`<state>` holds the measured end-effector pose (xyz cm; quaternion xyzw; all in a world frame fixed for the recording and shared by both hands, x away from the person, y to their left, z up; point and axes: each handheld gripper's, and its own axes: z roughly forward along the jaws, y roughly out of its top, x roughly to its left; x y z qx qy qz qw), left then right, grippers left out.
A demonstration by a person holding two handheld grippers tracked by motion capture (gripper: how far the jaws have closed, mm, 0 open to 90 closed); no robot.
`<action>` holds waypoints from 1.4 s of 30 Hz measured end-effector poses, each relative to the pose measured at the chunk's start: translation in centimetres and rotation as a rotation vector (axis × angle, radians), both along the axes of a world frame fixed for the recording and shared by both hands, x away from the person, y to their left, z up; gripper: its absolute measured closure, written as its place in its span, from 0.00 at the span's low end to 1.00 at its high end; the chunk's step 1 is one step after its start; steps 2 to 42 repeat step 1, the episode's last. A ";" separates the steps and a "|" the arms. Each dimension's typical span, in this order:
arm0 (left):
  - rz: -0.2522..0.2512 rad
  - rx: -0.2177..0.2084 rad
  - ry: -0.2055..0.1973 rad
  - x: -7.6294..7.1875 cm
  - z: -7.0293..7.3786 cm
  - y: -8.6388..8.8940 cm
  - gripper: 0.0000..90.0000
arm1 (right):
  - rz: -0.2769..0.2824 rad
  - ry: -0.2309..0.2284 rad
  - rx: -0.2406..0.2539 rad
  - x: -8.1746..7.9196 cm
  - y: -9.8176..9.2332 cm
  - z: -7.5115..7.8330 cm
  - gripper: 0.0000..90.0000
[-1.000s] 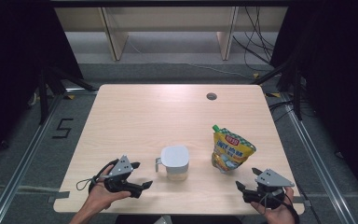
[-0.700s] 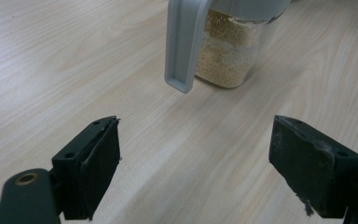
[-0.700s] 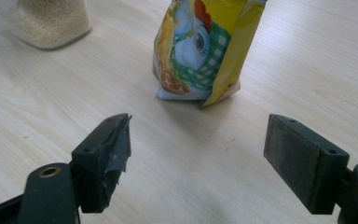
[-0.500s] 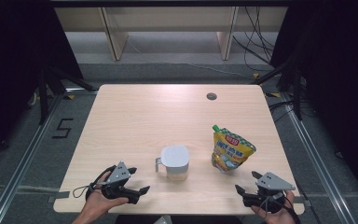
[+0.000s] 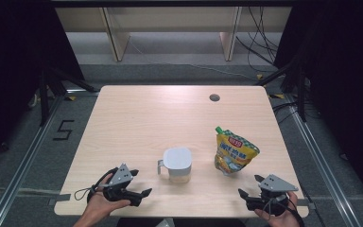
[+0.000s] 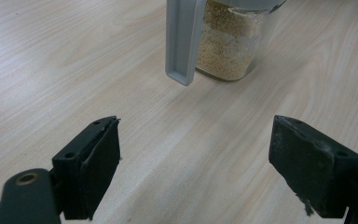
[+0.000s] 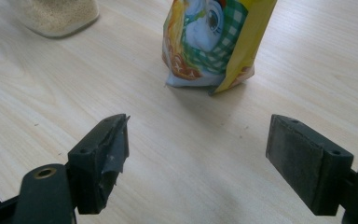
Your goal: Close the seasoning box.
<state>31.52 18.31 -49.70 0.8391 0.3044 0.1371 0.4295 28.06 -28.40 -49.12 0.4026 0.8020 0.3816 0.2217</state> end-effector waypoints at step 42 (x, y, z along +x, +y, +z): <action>0.013 -0.003 0.010 0.0 -0.1 0.0 0.18 | -0.026 0.027 0.012 -0.2 0.1 0.0 0.25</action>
